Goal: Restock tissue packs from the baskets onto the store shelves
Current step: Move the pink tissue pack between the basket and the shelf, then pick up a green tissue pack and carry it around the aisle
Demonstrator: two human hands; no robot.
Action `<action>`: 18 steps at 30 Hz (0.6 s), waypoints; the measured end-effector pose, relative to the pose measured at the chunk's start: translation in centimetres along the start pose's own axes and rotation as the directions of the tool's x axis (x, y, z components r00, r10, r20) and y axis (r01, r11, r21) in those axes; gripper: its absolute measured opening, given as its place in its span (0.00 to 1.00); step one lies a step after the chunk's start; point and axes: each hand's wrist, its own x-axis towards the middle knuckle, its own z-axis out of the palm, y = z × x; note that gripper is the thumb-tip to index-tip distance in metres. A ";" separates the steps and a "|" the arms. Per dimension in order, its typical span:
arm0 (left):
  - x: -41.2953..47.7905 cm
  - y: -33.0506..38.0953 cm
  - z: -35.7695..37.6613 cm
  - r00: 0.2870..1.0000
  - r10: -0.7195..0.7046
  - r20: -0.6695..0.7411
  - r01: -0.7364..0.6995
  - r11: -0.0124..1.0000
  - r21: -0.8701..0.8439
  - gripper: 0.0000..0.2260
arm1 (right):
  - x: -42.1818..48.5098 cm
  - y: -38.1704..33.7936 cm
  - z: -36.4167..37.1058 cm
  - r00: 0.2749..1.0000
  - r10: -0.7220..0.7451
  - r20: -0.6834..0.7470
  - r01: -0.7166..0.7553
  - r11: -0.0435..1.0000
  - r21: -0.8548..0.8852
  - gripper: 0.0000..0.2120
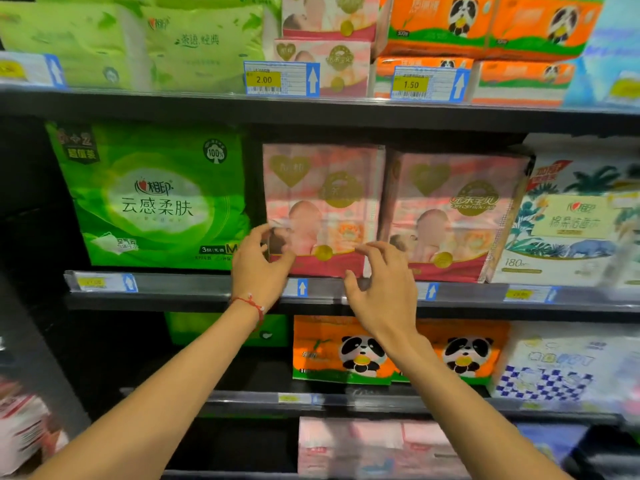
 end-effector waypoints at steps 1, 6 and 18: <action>-1.5 -0.2 -0.9 0.995 0.092 0.029 -0.094 0.993 0.068 0.19 | -0.7 -0.4 -0.6 0.999 -0.045 0.028 0.047 0.998 -0.051 0.21; -8.5 -1.6 -6.6 0.902 0.316 0.295 -0.431 0.703 0.566 0.23 | -6.1 -3.0 -3.0 0.973 -0.172 0.155 0.207 0.945 -0.253 0.26; -21.5 -4.3 -16.6 0.823 0.200 0.531 -0.567 0.345 0.748 0.29 | -20.9 -9.4 -6.5 0.886 -0.183 0.427 0.328 0.897 -0.297 0.30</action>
